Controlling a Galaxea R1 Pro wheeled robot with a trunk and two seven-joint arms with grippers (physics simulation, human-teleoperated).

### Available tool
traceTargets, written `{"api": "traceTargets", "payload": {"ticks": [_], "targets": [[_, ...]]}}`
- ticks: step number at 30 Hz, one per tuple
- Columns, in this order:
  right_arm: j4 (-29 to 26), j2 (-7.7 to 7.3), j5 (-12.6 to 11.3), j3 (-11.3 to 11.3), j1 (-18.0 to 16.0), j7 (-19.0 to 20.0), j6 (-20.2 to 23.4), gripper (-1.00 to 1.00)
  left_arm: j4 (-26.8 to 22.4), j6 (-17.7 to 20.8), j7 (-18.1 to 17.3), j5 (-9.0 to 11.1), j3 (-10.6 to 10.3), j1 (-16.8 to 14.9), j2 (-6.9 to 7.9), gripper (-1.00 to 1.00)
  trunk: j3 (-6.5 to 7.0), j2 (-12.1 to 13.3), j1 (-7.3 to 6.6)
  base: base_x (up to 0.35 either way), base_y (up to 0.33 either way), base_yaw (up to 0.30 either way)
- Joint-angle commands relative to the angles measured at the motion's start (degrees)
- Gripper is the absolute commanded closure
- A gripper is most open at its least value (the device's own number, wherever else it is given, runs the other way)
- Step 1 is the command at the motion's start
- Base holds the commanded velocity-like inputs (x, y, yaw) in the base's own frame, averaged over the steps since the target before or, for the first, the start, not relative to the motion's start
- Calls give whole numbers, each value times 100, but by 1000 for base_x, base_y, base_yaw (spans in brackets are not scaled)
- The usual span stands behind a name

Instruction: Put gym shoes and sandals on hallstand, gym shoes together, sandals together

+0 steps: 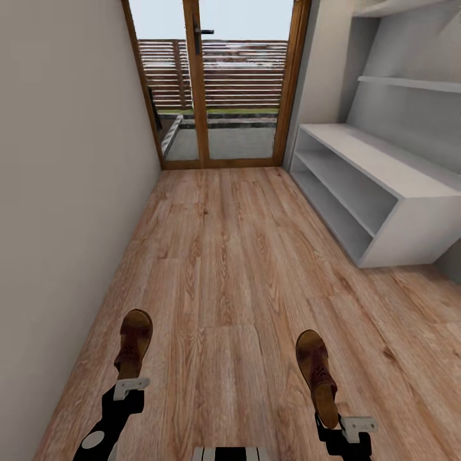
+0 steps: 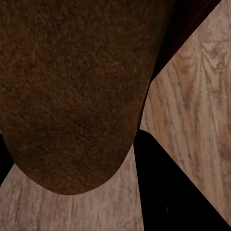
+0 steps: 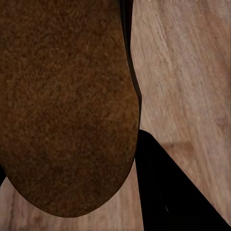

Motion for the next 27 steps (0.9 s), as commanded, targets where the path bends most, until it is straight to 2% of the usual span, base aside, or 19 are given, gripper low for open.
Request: {"api": "traceTargets", "payload": {"ticks": [1,7,27], "targets": [[10,0,-19,-3,-2,8,-18,100,1,-20,-33,-80,22,-3,-3,100,6,-1,-1,6,0,0],[75,16,-19,-3,-2,8,-26,100,-2,-10,-60,-79,29,-3,-2,100,60,-1,-1,150,0,0],[110,28,-19,-3,-2,0,-27,100,45,-4,-88,-79,26,-3,0,100,241,-1,-1,334,0,0]]}}
